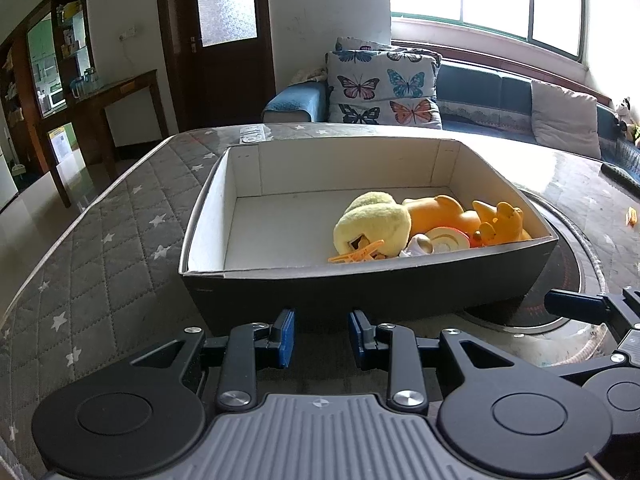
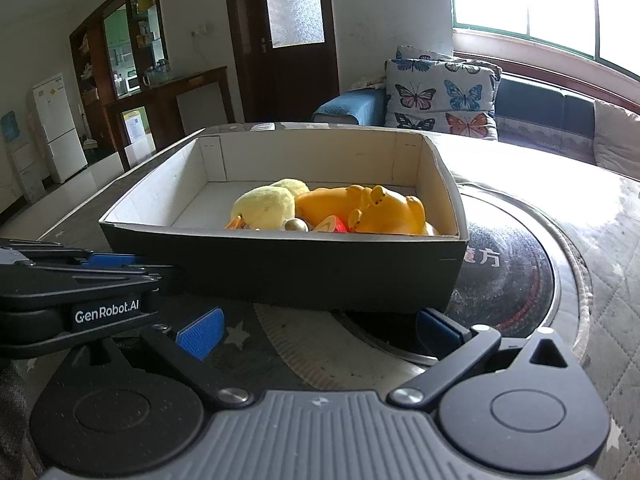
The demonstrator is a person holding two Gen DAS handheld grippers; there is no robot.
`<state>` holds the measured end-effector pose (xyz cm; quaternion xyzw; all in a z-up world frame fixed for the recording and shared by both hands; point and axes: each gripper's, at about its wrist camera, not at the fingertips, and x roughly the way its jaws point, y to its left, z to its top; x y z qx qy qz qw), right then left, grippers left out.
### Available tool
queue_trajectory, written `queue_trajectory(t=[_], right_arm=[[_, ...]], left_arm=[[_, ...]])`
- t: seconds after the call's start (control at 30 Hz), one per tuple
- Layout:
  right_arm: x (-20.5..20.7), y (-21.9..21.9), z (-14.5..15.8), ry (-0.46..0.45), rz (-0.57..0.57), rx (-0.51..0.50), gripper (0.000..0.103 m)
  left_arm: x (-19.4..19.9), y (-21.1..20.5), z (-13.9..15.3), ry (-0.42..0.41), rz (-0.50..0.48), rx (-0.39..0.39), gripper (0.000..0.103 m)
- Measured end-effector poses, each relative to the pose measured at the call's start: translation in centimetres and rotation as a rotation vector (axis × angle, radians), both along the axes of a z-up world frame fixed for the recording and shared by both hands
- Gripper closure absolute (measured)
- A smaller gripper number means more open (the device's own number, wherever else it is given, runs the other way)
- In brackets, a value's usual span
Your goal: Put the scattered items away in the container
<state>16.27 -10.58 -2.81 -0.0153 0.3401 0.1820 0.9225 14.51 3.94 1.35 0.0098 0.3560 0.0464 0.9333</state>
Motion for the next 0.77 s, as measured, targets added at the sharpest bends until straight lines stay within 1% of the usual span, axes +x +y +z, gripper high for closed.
queue_trajectory(t=[0.4,0.77], right_arm=[[1.1,0.2,-0.3,0.017,0.002,0.0,0.0],[1.4,0.6,-0.4,0.02,0.008,-0.009,0.0]], left_arm=[[0.9,0.1,-0.3,0.013,-0.006,0.001,0.072],[1.2,0.2,-0.4,0.015,-0.005,-0.006,0.072]])
